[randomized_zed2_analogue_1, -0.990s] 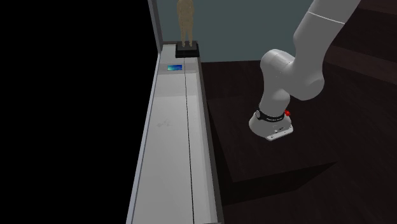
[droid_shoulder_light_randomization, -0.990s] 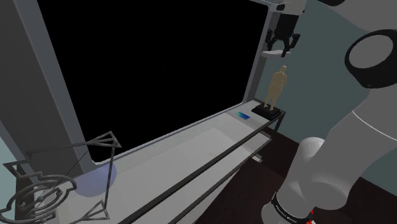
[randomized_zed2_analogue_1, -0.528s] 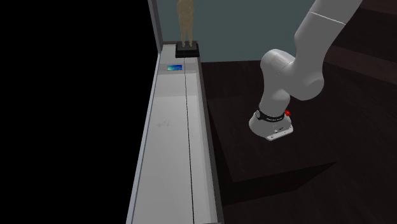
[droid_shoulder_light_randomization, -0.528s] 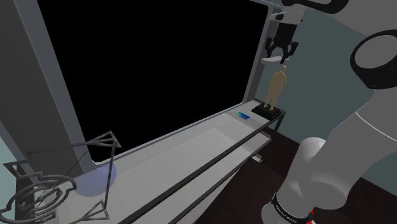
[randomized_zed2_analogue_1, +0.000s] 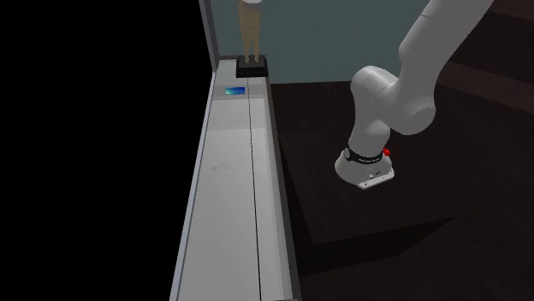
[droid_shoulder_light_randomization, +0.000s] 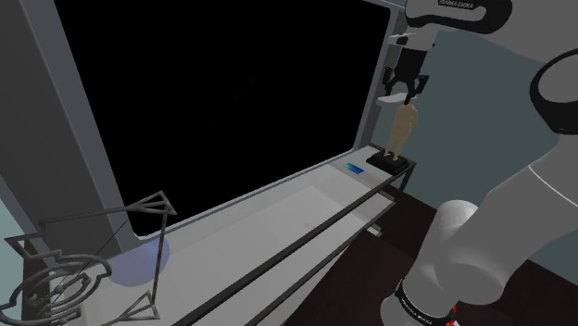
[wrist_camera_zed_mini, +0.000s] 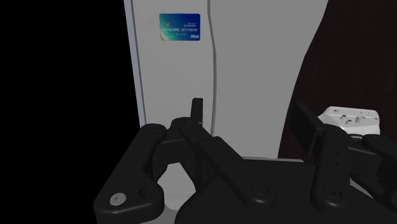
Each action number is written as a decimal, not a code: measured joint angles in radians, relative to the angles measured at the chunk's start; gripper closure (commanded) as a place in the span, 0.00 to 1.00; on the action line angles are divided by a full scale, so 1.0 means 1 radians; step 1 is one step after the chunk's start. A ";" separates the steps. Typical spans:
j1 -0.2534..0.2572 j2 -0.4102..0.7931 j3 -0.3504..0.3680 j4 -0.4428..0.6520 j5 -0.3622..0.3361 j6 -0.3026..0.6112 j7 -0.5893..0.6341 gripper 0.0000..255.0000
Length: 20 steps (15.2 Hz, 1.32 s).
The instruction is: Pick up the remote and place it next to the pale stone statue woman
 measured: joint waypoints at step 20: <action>-0.035 -0.081 -0.006 -0.332 -0.061 0.263 0.050 1.00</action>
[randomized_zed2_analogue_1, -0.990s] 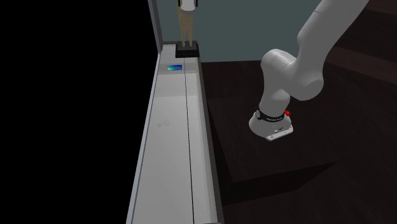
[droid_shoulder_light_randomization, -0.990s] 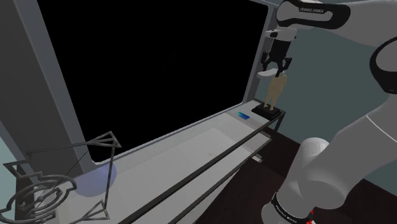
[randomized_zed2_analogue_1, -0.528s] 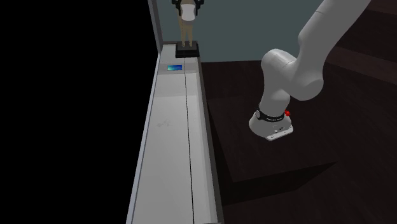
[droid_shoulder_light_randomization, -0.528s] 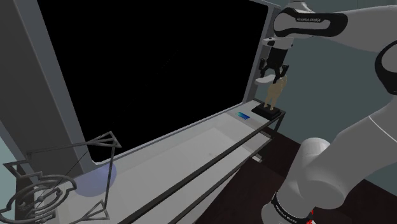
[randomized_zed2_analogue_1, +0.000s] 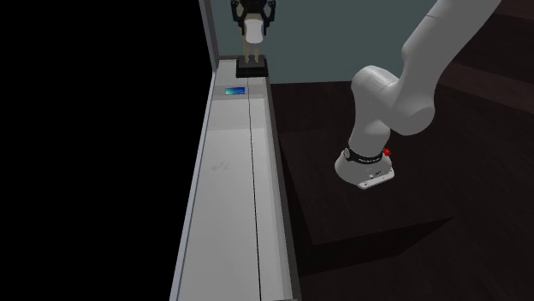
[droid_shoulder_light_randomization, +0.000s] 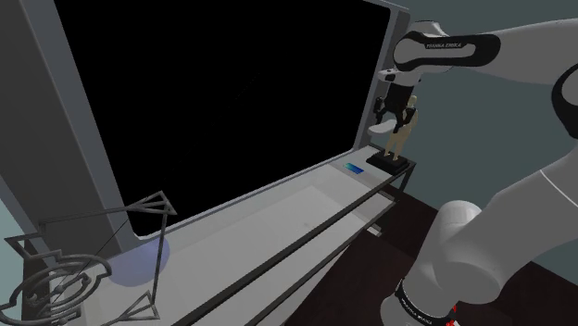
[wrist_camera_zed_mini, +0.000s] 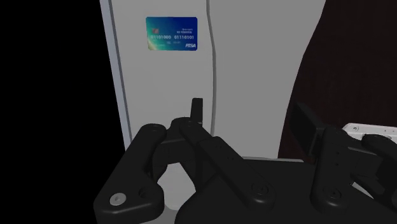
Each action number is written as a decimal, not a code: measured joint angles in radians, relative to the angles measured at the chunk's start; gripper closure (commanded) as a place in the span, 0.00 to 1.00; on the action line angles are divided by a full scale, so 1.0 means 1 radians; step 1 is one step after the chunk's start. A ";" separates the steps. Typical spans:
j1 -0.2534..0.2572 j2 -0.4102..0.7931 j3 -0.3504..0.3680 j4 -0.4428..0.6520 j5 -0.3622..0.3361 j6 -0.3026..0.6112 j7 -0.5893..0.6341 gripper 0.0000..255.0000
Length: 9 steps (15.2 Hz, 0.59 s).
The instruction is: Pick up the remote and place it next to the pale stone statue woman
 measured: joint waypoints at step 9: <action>-0.007 0.000 -0.028 -0.113 -0.015 0.116 0.006 1.00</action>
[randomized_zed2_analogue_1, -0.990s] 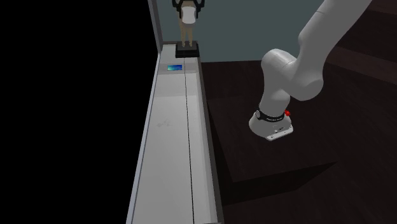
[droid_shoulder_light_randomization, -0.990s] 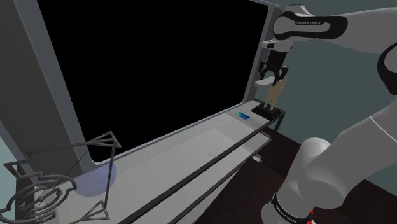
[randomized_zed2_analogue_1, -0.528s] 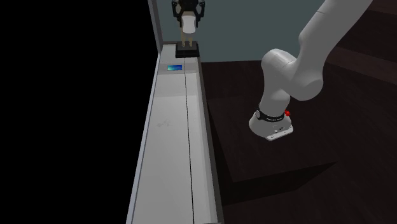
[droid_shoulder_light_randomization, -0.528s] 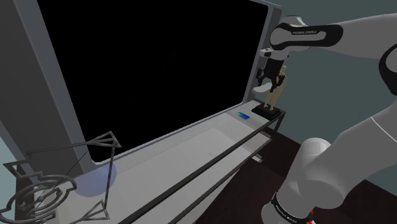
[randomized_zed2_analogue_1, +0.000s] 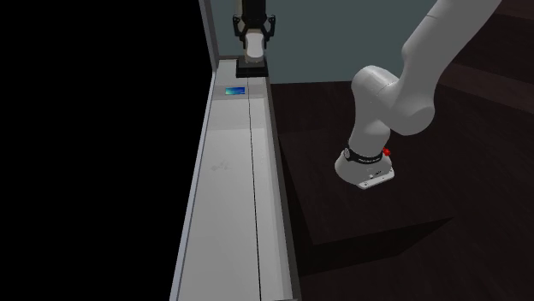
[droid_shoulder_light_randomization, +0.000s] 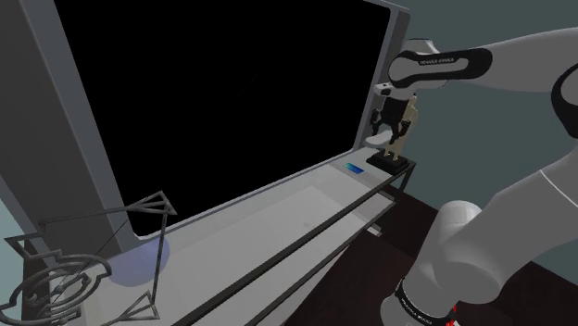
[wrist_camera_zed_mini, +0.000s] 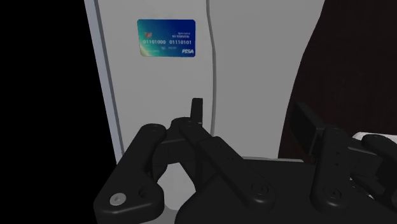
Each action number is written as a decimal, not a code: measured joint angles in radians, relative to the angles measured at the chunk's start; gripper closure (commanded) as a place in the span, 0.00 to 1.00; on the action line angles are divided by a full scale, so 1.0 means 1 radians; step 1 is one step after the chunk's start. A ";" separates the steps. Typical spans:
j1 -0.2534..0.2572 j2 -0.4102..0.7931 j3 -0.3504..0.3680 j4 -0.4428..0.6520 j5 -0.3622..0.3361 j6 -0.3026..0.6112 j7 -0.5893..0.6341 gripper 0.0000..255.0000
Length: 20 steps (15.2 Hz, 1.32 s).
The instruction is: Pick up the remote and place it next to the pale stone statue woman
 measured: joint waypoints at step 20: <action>0.030 0.099 -0.114 -0.194 0.015 0.285 -0.027 1.00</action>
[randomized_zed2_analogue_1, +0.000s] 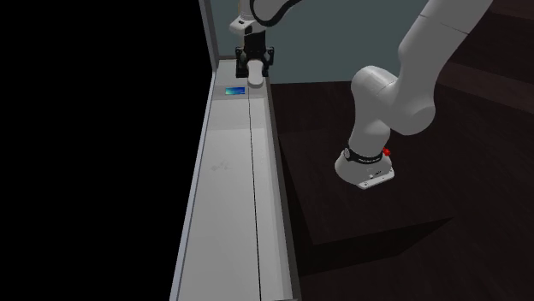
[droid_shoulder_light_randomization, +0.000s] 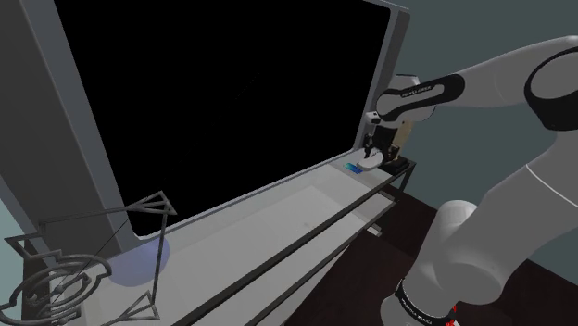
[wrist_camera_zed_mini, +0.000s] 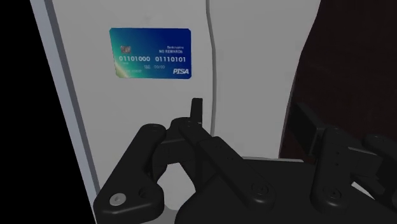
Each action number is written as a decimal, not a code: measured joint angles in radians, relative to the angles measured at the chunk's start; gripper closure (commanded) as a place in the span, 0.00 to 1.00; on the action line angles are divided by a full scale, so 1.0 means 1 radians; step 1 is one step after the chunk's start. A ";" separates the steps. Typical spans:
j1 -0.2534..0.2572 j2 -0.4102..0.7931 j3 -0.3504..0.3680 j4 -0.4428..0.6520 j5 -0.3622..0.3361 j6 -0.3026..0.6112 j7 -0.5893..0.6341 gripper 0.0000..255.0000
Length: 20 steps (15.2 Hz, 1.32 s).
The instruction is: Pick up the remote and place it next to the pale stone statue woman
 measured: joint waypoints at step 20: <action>0.067 0.145 -0.112 -0.096 0.097 0.210 -0.080 0.00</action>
